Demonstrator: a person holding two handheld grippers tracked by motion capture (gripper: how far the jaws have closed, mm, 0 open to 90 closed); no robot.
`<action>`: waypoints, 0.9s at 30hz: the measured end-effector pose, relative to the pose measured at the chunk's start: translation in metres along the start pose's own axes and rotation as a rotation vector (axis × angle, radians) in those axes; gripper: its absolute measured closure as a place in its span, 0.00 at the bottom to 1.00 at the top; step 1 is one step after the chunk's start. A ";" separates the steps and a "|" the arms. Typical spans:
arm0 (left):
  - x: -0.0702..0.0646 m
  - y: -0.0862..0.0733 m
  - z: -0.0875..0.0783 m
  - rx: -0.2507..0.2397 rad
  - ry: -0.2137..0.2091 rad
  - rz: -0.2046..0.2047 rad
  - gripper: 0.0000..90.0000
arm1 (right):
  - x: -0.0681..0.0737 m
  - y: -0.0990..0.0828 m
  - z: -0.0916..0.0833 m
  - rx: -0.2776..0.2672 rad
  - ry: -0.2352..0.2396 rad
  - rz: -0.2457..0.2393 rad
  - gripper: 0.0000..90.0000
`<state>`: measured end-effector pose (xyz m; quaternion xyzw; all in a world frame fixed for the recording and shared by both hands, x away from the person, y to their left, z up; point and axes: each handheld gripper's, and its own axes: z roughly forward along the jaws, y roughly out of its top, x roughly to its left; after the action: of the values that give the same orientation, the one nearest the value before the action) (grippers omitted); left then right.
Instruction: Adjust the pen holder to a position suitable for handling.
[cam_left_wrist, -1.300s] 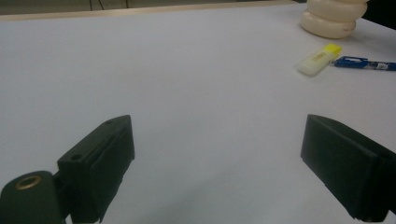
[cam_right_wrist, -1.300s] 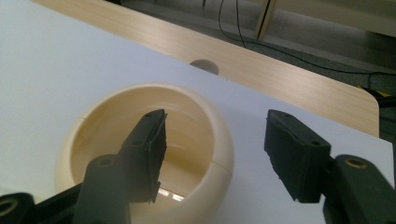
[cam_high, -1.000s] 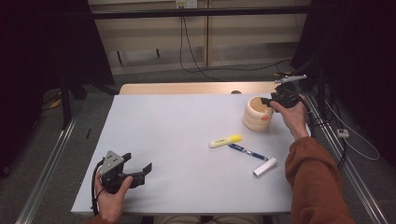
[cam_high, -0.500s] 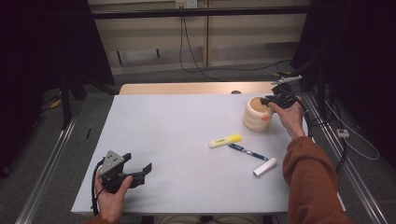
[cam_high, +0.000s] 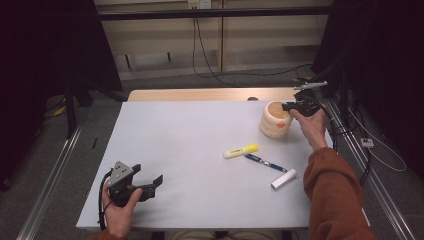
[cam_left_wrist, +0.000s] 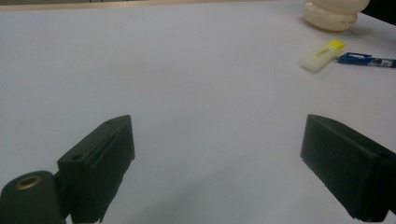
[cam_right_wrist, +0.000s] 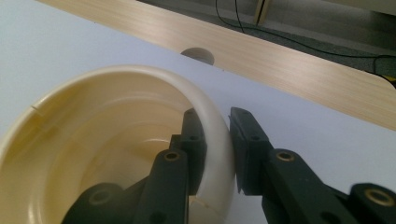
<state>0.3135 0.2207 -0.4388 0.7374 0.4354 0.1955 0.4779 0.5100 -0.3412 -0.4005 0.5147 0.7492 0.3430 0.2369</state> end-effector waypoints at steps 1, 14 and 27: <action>0.000 0.000 0.000 0.000 0.000 0.000 0.11 | 0.001 0.001 -0.002 -0.006 -0.001 0.006 0.85; 0.001 0.000 -0.001 -0.003 0.005 -0.008 0.11 | 0.020 0.013 -0.024 -0.055 0.032 -0.006 0.85; 0.001 0.000 -0.001 -0.007 -0.004 -0.008 0.11 | 0.060 0.025 -0.047 -0.107 0.133 -0.028 0.86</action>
<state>0.3132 0.2223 -0.4384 0.7344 0.4365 0.1937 0.4823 0.4706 -0.2923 -0.3511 0.4669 0.7509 0.4127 0.2188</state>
